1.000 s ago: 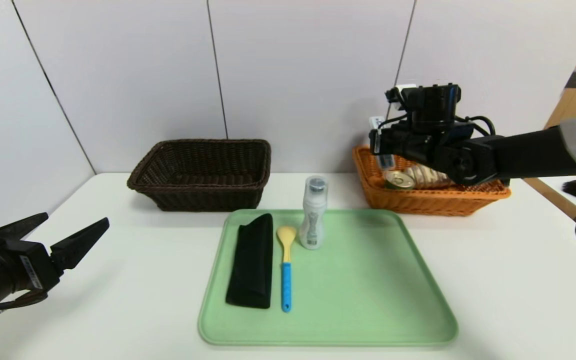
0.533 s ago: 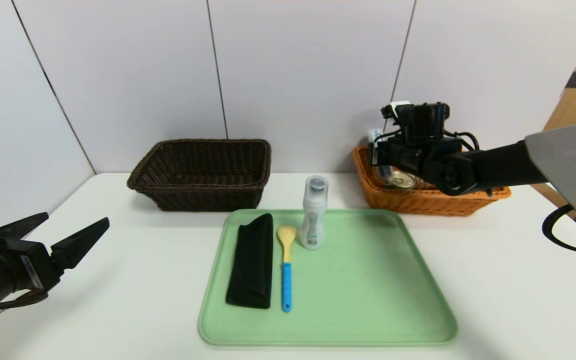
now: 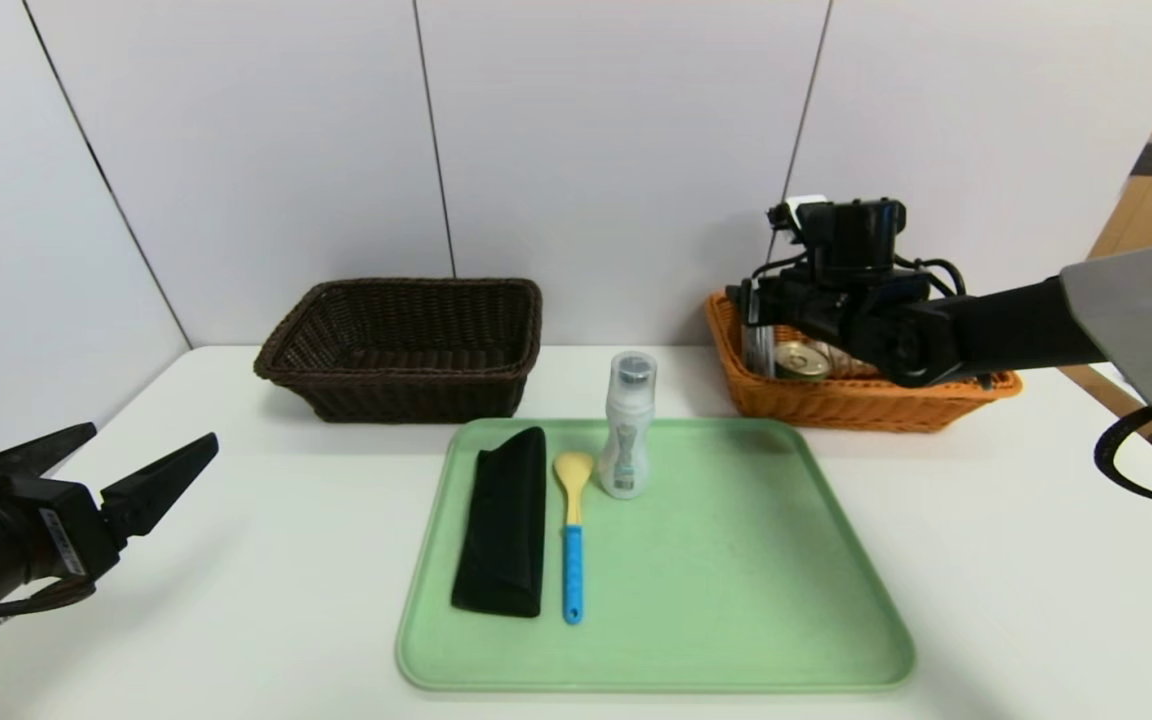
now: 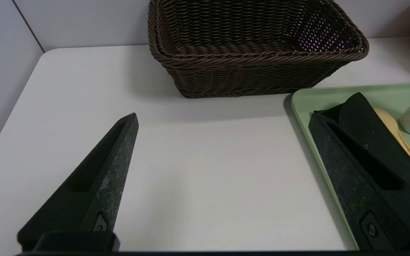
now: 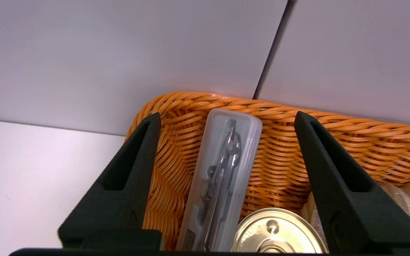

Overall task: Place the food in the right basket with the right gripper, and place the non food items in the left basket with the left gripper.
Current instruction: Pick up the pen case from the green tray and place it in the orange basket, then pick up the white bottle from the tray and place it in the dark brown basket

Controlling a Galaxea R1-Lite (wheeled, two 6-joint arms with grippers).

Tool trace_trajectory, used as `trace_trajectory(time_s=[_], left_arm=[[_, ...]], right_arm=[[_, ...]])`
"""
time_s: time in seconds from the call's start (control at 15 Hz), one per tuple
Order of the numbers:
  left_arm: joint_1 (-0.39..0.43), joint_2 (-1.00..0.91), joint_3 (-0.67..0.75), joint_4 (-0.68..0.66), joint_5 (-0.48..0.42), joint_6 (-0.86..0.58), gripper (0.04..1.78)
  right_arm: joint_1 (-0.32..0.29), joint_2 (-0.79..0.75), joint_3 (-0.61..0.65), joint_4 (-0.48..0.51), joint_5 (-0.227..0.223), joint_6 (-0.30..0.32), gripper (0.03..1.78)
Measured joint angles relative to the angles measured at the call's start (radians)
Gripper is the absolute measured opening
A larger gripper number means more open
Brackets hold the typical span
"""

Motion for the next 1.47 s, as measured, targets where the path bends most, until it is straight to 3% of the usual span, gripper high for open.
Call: trace_trajectory(time_s=[0.33,0.6,0.87,1.2,1.47], left_arm=[[0.000,0.000,-0.002,0.000,0.000,0.000,1.69],[0.000,0.002,-0.005,0.001,0.000,0.002,1.69],[0.000,0.004,-0.006,0.002,-0.001,0.002,1.69],[0.000,0.006,-0.003,0.003,-0.001,0.002,1.69],[0.000,0.006,0.003,0.003,-0.001,0.002,1.69]], right_arm=[[0.053,-0.121,0.047,-0.009,-0.025,0.001,1.50],[0.118,-0.243,0.225,-0.194,-0.020,0.003,1.58],[0.135,-0.332,0.530,-0.409,0.059,0.003,1.64],[0.135,-0.375,0.886,-0.857,0.246,0.007,1.67],[0.159,-0.374,1.016,-0.942,0.279,0.008,1.69]])
